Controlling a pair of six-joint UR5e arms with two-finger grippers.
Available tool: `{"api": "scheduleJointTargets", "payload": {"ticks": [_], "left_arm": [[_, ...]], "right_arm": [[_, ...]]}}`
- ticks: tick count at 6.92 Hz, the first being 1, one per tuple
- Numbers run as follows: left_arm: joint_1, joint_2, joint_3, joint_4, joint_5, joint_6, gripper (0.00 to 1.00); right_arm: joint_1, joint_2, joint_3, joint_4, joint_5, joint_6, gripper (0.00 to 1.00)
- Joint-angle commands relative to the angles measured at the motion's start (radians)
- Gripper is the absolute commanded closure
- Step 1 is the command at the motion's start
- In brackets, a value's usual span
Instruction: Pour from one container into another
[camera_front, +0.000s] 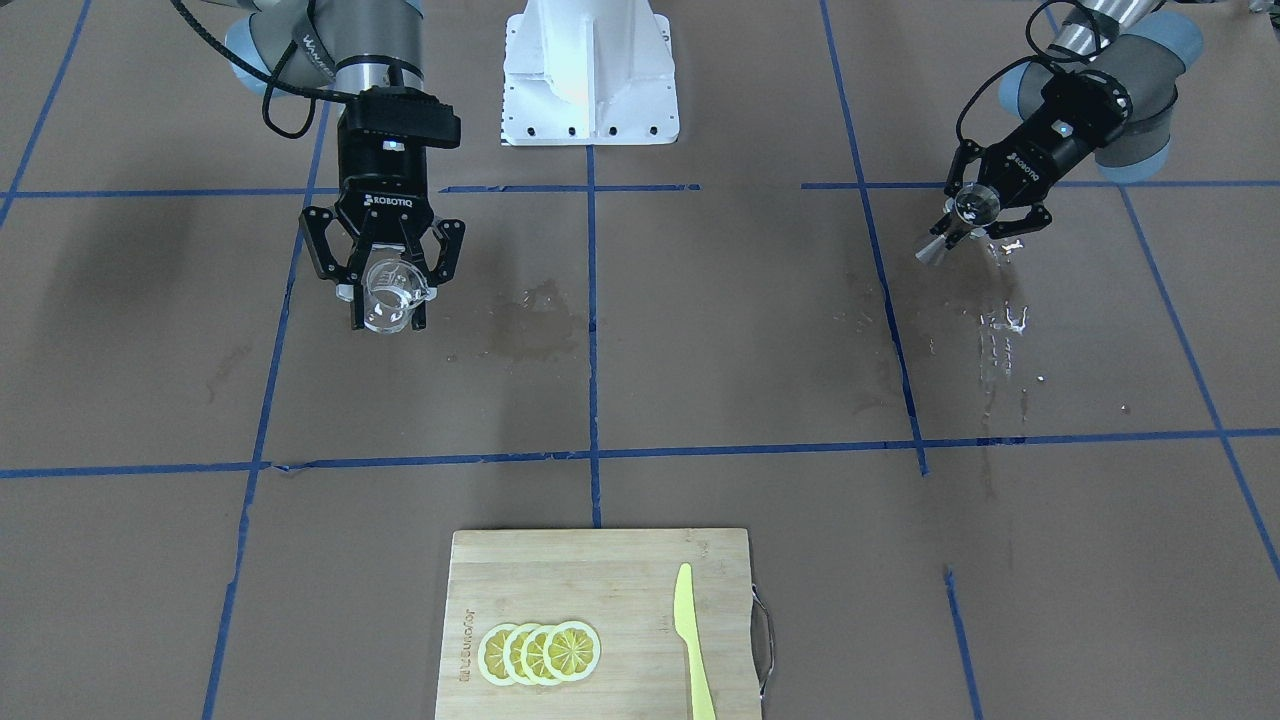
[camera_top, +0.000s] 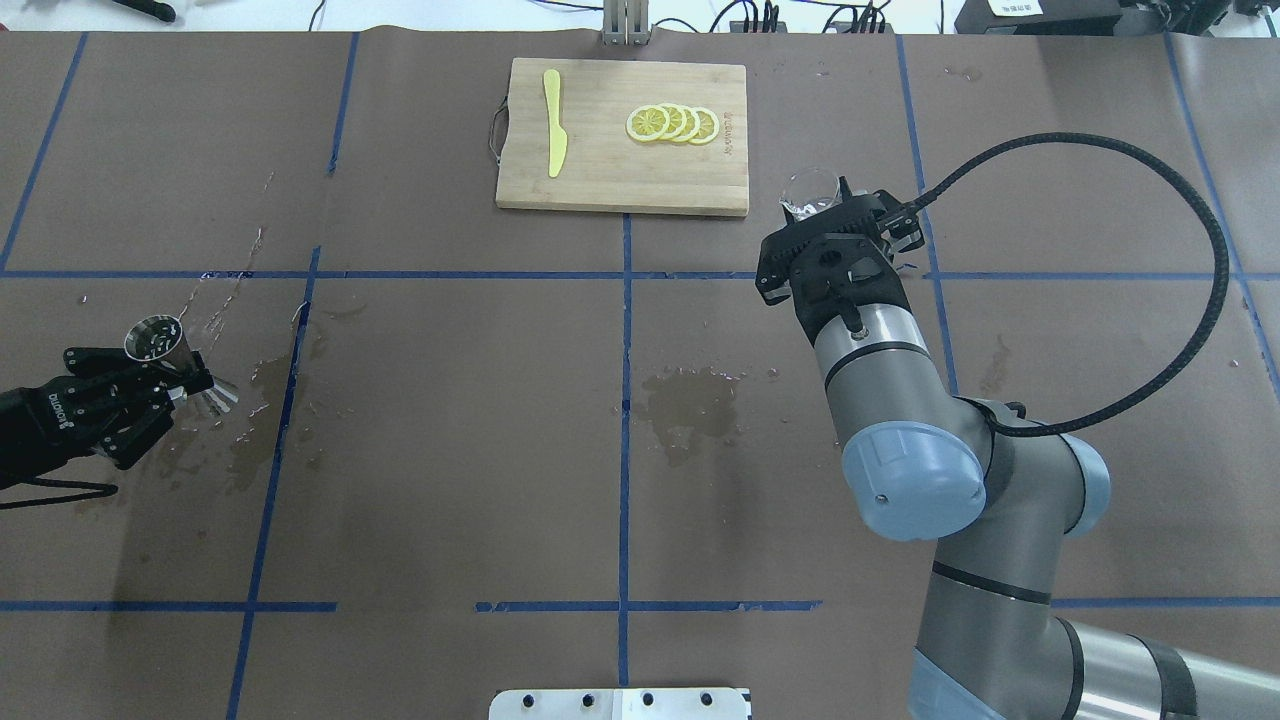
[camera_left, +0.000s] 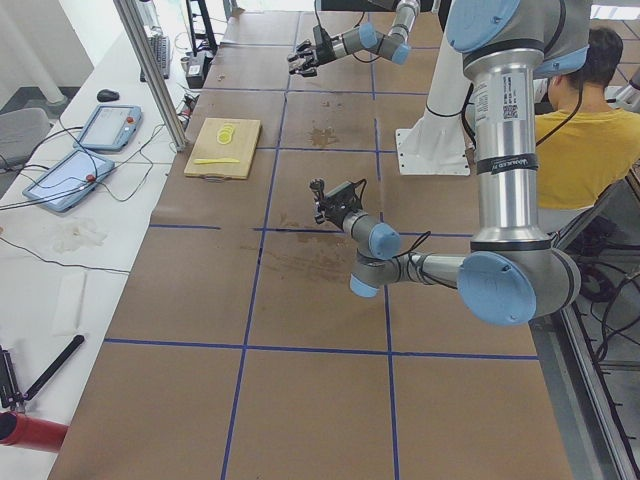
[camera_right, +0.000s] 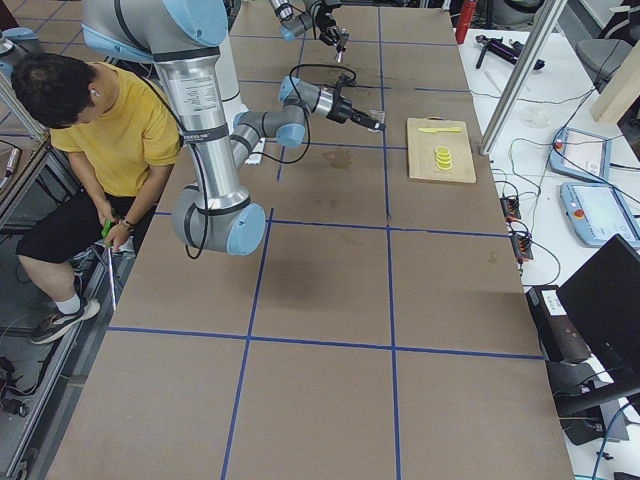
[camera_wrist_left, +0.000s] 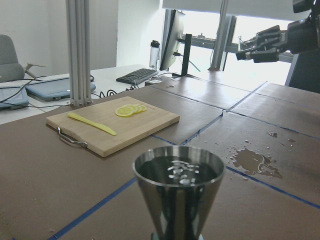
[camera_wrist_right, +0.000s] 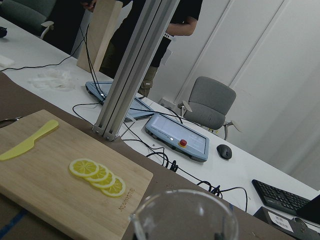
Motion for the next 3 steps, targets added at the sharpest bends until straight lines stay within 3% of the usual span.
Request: {"api": "scheduleJointTargets", "payload": {"ticks": [1,3], "left_arm": [[0.112,0.003,0.011,-0.002,0.183,-0.029,1.00],[0.217,0.011,0.026,-0.002,0.371,-0.036,1.00]], "right_arm": [[0.003,0.001,0.000,0.000,0.000,0.000,1.00],[0.007,0.001,0.000,0.000,0.000,0.000,1.00]]}}
